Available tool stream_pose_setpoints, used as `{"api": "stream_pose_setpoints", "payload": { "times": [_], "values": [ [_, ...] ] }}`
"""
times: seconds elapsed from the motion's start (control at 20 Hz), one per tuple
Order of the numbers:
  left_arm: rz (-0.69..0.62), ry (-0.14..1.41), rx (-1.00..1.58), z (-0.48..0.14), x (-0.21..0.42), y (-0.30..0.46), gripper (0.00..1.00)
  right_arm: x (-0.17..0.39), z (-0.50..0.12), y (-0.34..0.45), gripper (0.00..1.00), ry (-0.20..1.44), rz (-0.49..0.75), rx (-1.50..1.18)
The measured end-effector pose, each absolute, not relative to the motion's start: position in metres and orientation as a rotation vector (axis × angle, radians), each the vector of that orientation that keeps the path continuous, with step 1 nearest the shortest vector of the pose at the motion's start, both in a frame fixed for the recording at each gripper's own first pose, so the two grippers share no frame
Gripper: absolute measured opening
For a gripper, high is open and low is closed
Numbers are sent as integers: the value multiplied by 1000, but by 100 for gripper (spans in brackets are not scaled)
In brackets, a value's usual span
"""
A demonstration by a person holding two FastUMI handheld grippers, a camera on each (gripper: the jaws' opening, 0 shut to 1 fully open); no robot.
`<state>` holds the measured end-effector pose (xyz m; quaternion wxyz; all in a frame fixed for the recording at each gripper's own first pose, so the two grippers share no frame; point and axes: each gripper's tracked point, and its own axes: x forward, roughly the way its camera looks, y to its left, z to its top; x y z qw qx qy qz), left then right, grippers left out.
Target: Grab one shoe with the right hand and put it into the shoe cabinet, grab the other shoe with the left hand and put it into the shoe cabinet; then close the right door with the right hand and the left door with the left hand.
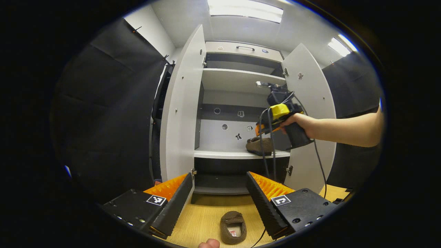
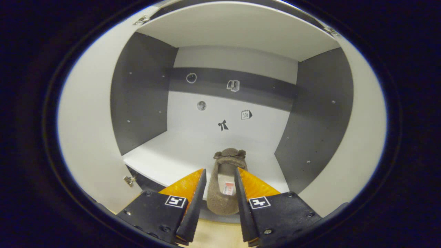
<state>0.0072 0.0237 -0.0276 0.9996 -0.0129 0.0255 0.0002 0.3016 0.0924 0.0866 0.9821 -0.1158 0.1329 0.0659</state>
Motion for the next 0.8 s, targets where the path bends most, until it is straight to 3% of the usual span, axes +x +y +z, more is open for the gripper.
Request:
{"api": "stream_pose_setpoints", "payload": {
  "times": [0.25,0.3,0.35,0.4,0.5,0.6,0.65,0.7,0.8],
  "values": [
    [-15,58,-23,-30,6,20,95,224,93,77,70,136,148,-179],
    [-19,57,-26,-31,8,18,95,210,89,72,64,114,134,-155],
    [-25,55,-30,-30,8,15,99,196,87,66,69,88,122,-133],
    [-34,54,-34,-29,9,12,95,185,83,63,71,63,113,-118],
    [-49,51,-34,-28,8,7,95,164,72,50,76,29,83,-106],
    [-60,48,-34,-28,8,1,95,146,62,40,77,-5,62,-93],
    [-68,51,-34,-29,8,-2,99,138,55,36,78,-13,57,-88],
    [-74,55,-34,-30,7,-4,95,129,48,30,79,-21,46,-84],
    [-85,63,-30,-33,5,-9,95,116,33,19,83,-40,17,-87]
  ]
}}
